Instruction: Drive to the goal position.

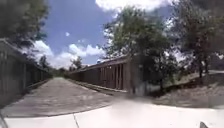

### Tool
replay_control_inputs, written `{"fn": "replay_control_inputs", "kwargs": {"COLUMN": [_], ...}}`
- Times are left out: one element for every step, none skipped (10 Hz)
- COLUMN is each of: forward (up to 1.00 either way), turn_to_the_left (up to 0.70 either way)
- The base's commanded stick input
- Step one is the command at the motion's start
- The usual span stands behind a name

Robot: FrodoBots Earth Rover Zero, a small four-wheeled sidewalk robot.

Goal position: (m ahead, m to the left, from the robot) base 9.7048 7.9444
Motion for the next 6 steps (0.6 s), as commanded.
{"fn": "replay_control_inputs", "kwargs": {"forward": [0.0,0.0,0.0,0.0,0.0,0.16], "turn_to_the_left": [0.01,0.0,0.0,0.0,0.0,0.0]}}
